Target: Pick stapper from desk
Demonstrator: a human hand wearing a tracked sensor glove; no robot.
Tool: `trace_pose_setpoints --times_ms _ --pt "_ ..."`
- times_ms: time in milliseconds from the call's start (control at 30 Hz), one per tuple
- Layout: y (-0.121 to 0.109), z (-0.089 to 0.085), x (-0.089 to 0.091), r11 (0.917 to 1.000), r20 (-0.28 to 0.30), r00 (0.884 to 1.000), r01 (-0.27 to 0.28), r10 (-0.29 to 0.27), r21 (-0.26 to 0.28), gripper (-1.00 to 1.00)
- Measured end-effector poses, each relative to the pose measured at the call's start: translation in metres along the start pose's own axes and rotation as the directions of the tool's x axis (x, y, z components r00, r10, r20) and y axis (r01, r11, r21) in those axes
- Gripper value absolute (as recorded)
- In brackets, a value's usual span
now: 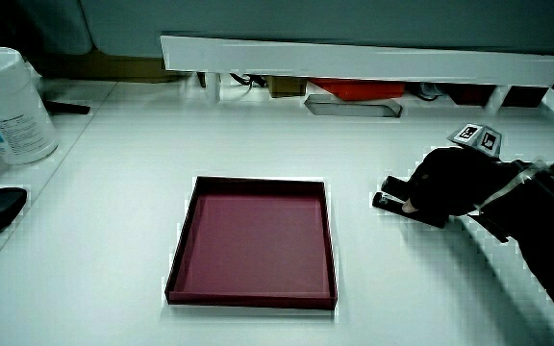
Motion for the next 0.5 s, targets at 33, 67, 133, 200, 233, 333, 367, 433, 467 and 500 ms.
trace_pose_setpoints --times_ms 33,67,133,200,233,333,367,433,467,500 --pt "0.0 0.0 0.0 1.0 0.002 1.0 0.008 -0.008 0.002 1.0" --pt "0.001 0.0 0.0 1.0 0.008 1.0 0.005 -0.005 0.007 1.0" --pt "-0.004 0.003 -0.006 0.9997 0.0 1.0 -0.019 0.019 0.013 1.0" --pt "-0.005 0.005 -0.012 0.9991 0.003 0.999 -0.038 0.038 0.018 1.0" --pt "-0.006 0.006 -0.015 0.9988 0.002 0.999 -0.044 0.044 0.021 1.0" --pt "-0.011 0.011 -0.03 0.9965 0.016 0.997 -0.076 0.075 0.037 1.0" --pt "-0.015 0.014 -0.037 0.994 0.019 0.995 -0.1 0.1 0.043 1.0" --pt "-0.02 0.017 -0.048 0.9892 0.007 0.99 -0.14 0.139 0.045 1.0" --pt "-0.023 0.018 -0.055 0.9849 0.009 0.986 -0.166 0.166 0.049 1.0" --pt "-0.026 0.019 -0.062 0.9838 0.019 0.985 -0.171 0.17 0.054 1.0"
